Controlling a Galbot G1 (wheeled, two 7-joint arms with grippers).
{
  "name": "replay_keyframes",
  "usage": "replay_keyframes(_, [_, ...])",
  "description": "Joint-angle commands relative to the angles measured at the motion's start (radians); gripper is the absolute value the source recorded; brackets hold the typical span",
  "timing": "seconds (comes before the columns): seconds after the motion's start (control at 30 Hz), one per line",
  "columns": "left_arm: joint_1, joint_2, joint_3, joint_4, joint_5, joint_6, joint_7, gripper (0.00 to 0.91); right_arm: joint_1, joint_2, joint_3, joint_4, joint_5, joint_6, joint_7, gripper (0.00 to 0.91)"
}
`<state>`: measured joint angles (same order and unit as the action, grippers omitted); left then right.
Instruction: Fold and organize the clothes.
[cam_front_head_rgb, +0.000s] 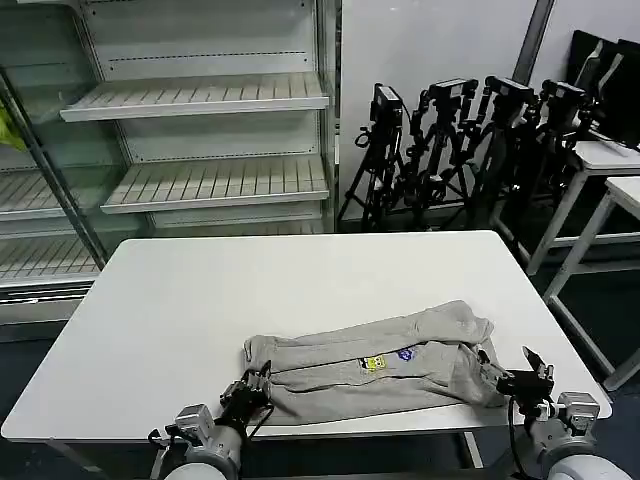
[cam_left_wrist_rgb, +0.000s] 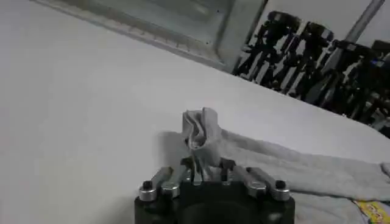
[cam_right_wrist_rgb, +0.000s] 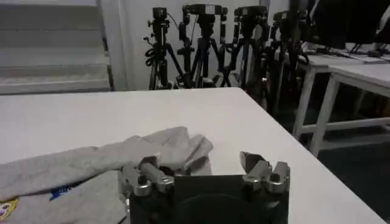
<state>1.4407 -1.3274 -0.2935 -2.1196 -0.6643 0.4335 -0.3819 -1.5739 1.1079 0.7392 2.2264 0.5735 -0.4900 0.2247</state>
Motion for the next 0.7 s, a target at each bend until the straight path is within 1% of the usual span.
replay_keyframes(0.03, [0.001,-0.007,-0.023,-0.008,-0.128,-0.028,0.008,0.03,-0.008,0.001,0.004,0.009,0.001,0.0,0.001,0.907])
replay_keyframes(0.2, [0.004,0.011,-0.109,-0.031,-0.309,-0.034,0.015,0.02,-0.007,0.002,0.011,0.01,0.003,0.0,0.003,0.907])
replay_keyframes(0.23, [0.005,0.019,-0.13,-0.031,-0.326,-0.035,0.017,0.03,-0.007,0.002,0.012,0.01,0.004,0.0,0.004,0.907])
replay_keyframes(0.33, [0.004,0.048,-0.243,-0.03,-0.48,-0.026,0.014,0.03,-0.003,0.0,0.016,0.008,0.01,0.0,0.005,0.907])
replay_keyframes(0.5, [0.0,0.133,-0.467,0.015,-0.664,0.012,0.016,0.03,0.007,-0.006,0.023,-0.003,0.02,-0.001,0.005,0.907])
replay_keyframes(0.57, [-0.003,0.179,-0.564,0.066,-0.748,0.034,0.017,0.03,0.012,-0.009,0.024,-0.008,0.024,0.0,0.005,0.907])
replay_keyframes(0.6, [-0.009,0.215,-0.621,0.099,-0.805,0.051,0.018,0.03,0.014,-0.011,0.024,-0.011,0.025,0.0,0.005,0.907])
replay_keyframes(0.63, [-0.012,0.215,-0.647,0.116,-0.827,0.059,0.017,0.03,0.017,-0.012,0.024,-0.013,0.026,0.0,0.005,0.907])
replay_keyframes(0.7, [-0.026,0.265,-0.7,0.149,-0.905,0.078,0.015,0.03,0.021,-0.013,0.022,-0.014,0.028,0.0,0.005,0.907])
